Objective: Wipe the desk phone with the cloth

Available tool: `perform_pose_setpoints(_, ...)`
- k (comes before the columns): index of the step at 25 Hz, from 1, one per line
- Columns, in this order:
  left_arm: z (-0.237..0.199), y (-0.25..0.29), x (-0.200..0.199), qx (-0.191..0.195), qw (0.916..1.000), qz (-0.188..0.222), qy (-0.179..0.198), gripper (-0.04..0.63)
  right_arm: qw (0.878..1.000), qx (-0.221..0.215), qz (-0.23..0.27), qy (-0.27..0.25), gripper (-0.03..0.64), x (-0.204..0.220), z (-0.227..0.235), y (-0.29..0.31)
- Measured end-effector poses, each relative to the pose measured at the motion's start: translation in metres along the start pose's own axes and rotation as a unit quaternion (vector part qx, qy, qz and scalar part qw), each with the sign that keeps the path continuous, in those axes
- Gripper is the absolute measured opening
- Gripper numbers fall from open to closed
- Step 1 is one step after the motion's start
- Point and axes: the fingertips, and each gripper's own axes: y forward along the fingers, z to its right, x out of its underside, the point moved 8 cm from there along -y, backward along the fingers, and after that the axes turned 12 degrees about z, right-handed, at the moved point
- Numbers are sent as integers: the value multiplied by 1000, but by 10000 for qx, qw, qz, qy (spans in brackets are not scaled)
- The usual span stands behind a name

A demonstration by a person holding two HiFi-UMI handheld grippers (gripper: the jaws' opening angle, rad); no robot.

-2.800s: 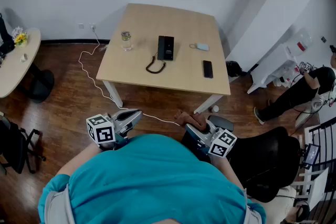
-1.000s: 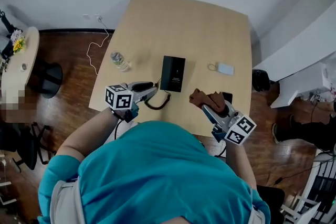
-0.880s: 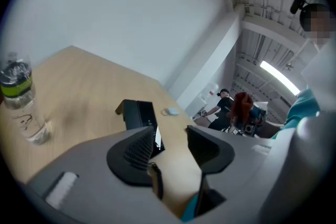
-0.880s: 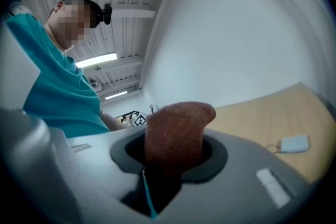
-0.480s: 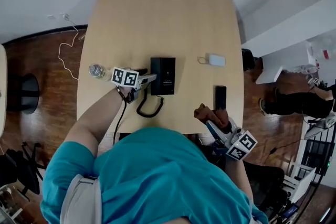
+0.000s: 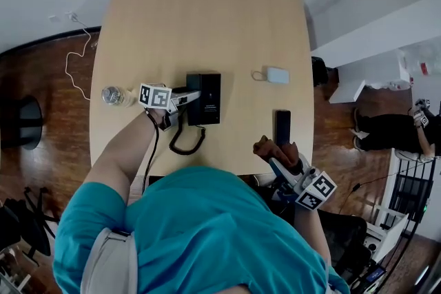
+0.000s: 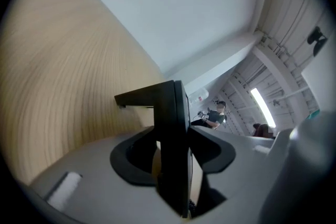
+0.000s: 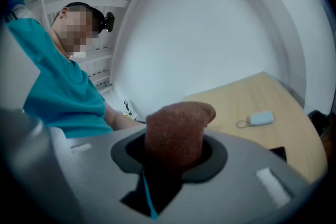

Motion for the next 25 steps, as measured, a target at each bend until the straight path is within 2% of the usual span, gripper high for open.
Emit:
perform_pose_setpoints(2,6,-2,-1,193,9996,118,-179,186,10000,-28,-2,-44,135,-1,2,1)
perform_pose_setpoints(5,32,1,-2,541,9985,15,-89,182,9997,-170,-2,-168,135,-7,8,9)
perform_pose_setpoints(7,52,1,-5,743,9971,-10,-167,181,9988,-346,0,-342,135,-12,10,19)
perform_pose_setpoints(10,86,-13,-16,874,9948,113,-507,181,9930,-772,4,-894,135,-25,5,43)
perform_pose_setpoints(12,116,-22,-25,1054,9907,114,-850,181,9837,-1133,70,-1392,135,-42,-2,65)
perform_pose_setpoints(14,149,-32,-36,1308,9849,84,-1133,181,9685,-1495,175,-1986,135,-61,-16,90)
perform_pose_setpoints(16,178,-48,-45,1477,9817,27,-1199,181,9453,-1814,233,-2702,135,-80,-40,115)
perform_pose_setpoints(20,215,-68,-54,1657,9813,24,-980,181,8924,-2199,169,-3936,135,-108,-68,161)
perform_pose_setpoints(25,237,-72,-61,1707,9817,138,-827,181,8387,-2349,-437,-4895,135,-103,-75,187)
